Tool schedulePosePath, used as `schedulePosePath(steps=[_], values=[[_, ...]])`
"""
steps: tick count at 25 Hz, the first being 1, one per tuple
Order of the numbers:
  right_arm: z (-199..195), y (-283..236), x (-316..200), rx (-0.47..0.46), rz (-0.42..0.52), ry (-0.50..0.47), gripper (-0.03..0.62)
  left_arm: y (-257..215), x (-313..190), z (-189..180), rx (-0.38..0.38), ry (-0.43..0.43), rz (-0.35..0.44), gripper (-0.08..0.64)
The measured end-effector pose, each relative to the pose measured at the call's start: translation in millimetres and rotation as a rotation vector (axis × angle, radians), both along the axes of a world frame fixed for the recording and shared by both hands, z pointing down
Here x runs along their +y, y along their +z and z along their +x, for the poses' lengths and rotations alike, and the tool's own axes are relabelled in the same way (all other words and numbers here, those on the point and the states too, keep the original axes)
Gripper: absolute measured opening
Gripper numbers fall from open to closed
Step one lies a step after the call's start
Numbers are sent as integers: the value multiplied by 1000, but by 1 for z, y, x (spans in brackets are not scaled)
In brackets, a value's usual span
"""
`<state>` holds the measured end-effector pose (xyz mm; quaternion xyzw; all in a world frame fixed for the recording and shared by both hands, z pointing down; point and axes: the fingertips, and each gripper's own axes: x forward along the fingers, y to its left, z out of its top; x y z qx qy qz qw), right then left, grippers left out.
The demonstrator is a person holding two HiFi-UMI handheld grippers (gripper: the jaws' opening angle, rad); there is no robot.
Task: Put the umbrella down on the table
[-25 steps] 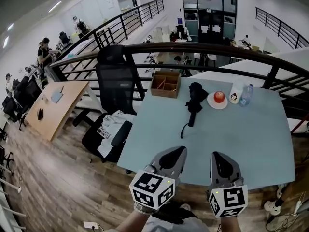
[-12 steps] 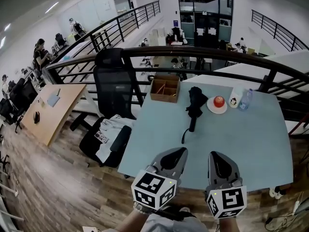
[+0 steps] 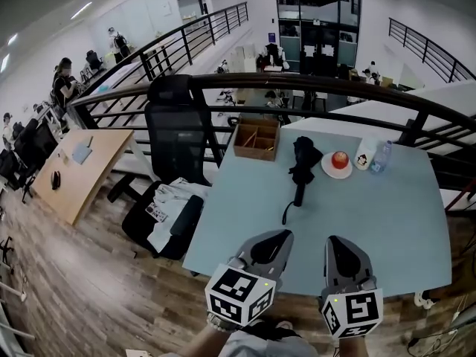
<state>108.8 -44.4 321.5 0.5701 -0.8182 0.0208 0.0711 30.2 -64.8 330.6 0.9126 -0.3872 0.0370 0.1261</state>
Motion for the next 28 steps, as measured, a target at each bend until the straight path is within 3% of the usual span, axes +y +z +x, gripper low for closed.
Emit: schedulePosePath(steps=[28], values=[[-15,2,1,10,-8,-3,-2,7,2,-3,14,21,-18,5]])
